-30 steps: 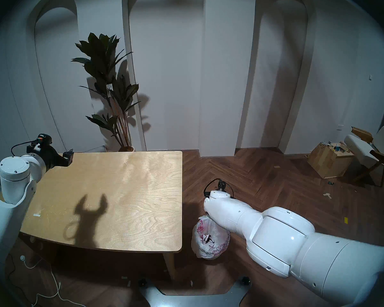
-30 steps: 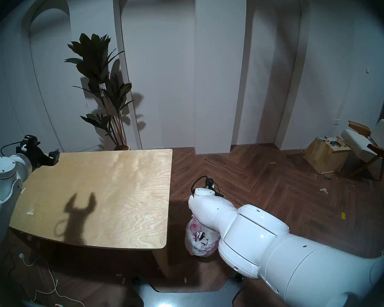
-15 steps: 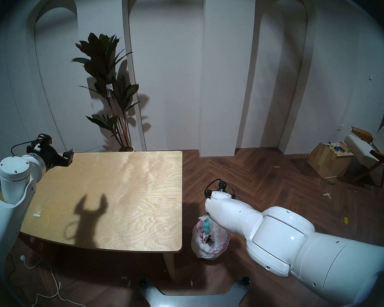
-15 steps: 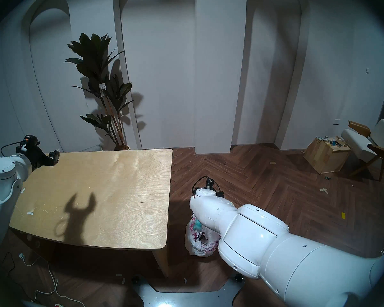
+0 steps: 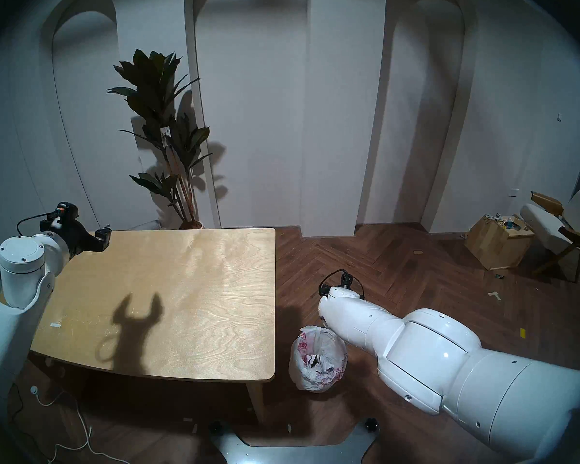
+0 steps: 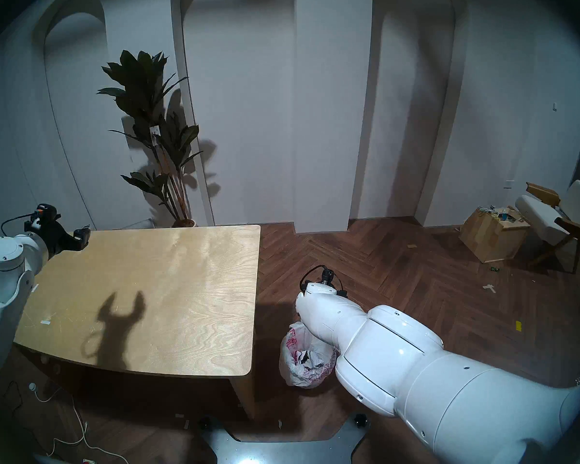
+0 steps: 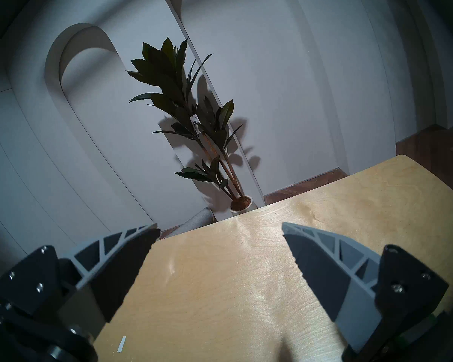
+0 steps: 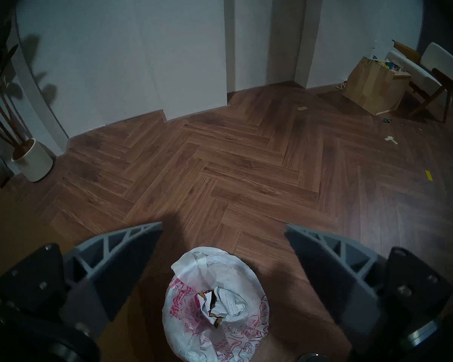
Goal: Put the trash into the trash bin on the ground
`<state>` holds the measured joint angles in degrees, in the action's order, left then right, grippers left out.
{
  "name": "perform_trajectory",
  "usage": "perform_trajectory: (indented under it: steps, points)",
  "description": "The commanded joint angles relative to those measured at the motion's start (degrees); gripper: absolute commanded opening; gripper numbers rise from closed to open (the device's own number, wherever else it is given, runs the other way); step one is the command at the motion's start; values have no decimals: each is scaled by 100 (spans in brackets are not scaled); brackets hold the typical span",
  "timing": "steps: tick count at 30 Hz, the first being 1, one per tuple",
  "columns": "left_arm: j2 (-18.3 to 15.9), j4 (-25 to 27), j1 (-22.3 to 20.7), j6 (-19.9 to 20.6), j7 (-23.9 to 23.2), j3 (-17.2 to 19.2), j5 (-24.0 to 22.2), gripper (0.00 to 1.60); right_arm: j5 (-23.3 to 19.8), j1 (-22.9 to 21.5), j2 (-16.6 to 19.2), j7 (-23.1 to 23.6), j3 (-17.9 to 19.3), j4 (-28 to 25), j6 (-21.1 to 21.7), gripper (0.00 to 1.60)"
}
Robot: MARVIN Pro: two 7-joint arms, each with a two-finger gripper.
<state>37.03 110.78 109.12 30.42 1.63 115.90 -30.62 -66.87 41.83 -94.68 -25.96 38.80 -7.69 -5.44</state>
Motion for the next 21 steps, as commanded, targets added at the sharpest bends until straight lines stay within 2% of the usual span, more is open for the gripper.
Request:
perform_trajectory:
  steps: [1, 11, 21]
  points:
    - [-34, 70, -51, -35, 11, 107, 14, 160, -159, -640, 229, -113, 231, -133, -329, 160]
    - [-34, 68, -52, -34, 11, 104, 13, 160, -171, -985, 441, -14, 348, -592, -1154, 160]
    - [-35, 49, -56, -25, 11, 75, 7, 160, -20, -895, 592, 154, 209, -861, -1399, 160]
